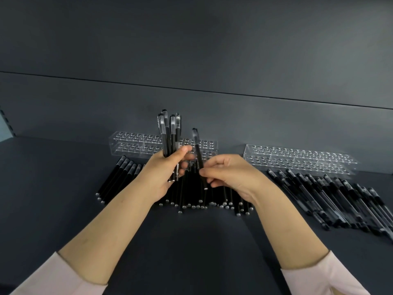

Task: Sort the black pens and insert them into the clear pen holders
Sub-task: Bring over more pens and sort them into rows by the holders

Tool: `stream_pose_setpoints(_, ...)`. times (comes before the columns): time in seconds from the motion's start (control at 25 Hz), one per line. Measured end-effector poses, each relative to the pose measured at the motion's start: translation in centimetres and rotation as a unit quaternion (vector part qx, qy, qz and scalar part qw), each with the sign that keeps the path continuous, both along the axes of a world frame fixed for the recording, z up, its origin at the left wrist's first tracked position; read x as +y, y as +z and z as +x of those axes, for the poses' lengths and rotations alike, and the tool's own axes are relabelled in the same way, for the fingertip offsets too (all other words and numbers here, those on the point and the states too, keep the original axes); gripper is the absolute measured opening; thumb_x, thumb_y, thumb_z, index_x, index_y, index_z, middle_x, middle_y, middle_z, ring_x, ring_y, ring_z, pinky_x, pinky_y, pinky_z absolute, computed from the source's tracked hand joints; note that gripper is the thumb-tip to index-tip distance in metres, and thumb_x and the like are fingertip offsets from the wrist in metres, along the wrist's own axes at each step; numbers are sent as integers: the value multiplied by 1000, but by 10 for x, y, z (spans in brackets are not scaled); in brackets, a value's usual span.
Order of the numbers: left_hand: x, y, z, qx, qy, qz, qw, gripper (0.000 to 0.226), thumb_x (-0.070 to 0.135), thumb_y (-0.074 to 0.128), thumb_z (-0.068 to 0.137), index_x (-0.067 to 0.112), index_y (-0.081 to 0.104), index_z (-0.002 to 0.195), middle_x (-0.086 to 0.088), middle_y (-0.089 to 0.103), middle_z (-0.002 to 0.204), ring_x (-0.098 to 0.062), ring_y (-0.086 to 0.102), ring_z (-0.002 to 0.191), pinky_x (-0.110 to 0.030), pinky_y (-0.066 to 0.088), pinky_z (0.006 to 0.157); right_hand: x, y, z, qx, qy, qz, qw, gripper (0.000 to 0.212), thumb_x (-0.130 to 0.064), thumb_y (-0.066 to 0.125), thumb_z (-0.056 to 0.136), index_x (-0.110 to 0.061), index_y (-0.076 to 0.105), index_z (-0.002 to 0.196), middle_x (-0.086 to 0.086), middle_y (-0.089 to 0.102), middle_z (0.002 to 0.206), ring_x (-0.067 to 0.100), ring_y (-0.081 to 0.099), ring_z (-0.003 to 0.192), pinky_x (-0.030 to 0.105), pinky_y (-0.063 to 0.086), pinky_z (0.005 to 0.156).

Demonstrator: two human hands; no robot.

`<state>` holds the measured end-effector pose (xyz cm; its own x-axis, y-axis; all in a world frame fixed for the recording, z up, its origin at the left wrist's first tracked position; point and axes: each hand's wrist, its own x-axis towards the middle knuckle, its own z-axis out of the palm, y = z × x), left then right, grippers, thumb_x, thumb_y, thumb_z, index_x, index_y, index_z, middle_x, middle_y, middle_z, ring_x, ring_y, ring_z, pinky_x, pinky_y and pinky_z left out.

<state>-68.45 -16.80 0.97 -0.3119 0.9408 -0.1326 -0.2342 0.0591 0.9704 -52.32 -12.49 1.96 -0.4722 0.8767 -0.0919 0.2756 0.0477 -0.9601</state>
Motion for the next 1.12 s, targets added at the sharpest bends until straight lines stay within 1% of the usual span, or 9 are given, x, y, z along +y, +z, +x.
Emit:
stream_pose_setpoints(0.16, 6, 0, -6, -39, 35, 2, 999, 16, 24, 47, 102, 13, 56, 109, -4, 77, 82, -8, 50, 58, -18, 40, 47, 8, 5, 19, -79, -82, 46, 992, 19, -6, 74, 80, -10, 63, 94, 6, 64, 73, 8, 62, 55, 18, 52, 54)
stream_pose_setpoints(0.24, 6, 1, -6, -48, 35, 2, 998, 13, 20, 44, 103, 12, 53, 107, -6, 77, 86, -9, 54, 59, -20, 45, 50, 7, 3, 20, -120, -70, 28, 990, 26, -4, 74, 80, -13, 60, 101, 8, 62, 74, 9, 62, 54, 20, 53, 55)
stream_pose_setpoints(0.4, 3, 1, -3, -68, 25, 23, 997, 15, 14, 56, 98, 5, 65, 103, -7, 73, 89, -10, 69, 71, -22, 59, 66, 5, 2, 18, -152, -32, 4, 988, 34, -3, 73, 81, -17, 58, 109, 8, 62, 80, 10, 64, 57, 22, 56, 59)
stream_pose_setpoints(0.48, 2, 0, -3, -60, 32, 14, 998, 15, 15, 62, 94, 6, 69, 103, -5, 69, 83, -11, 71, 72, -23, 59, 71, 6, 0, 19, -164, -27, 10, 986, 29, -9, 75, 81, -16, 61, 106, 8, 63, 76, 11, 64, 58, 22, 56, 59)
stream_pose_setpoints(0.56, 1, 0, -4, -62, 25, 12, 998, 14, 15, 64, 92, 6, 70, 101, -5, 69, 81, -12, 71, 72, -23, 59, 67, 9, -1, 21, -161, -52, 52, 984, 18, -19, 74, 83, -14, 66, 98, 5, 64, 73, 11, 62, 59, 19, 52, 55)
stream_pose_setpoints(0.64, -1, 2, -4, -55, -3, 7, 998, 10, 15, 65, 91, 8, 71, 97, -4, 70, 79, -11, 70, 70, -23, 58, 61, 13, 2, 22, -96, -97, 79, 987, 12, -27, 68, 88, -16, 69, 92, 2, 65, 76, 11, 61, 66, 17, 50, 56)
stream_pose_setpoints(0.8, -5, 4, 11, -4, -79, -14, 997, 10, 13, 66, 90, 11, 73, 97, -4, 72, 78, -11, 70, 69, -20, 57, 61, 16, 11, 20, 118, -86, -20, 989, 23, -27, 65, 90, -8, 71, 102, 1, 66, 86, 8, 58, 71, 18, 50, 62)
stream_pose_setpoints(1.0, -5, 11, 34, -12, -128, 4, 992, 20, 20, 60, 94, 13, 67, 112, -5, 76, 100, -19, 73, 88, -26, 60, 71, 25, 16, 36, 237, -99, -68, 964, 15, -16, 63, 91, -6, 68, 101, 2, 65, 80, 7, 58, 62, 16, 51, 59)
stream_pose_setpoints(1.12, -1, 17, 52, -20, -136, -9, 990, 22, 25, 51, 100, 11, 58, 115, -3, 76, 98, -13, 71, 72, -21, 56, 59, 38, 18, 69, 234, -172, -50, 956, 13, -15, 59, 94, -8, 68, 100, 0, 61, 74, 7, 54, 63, 19, 48, 63)
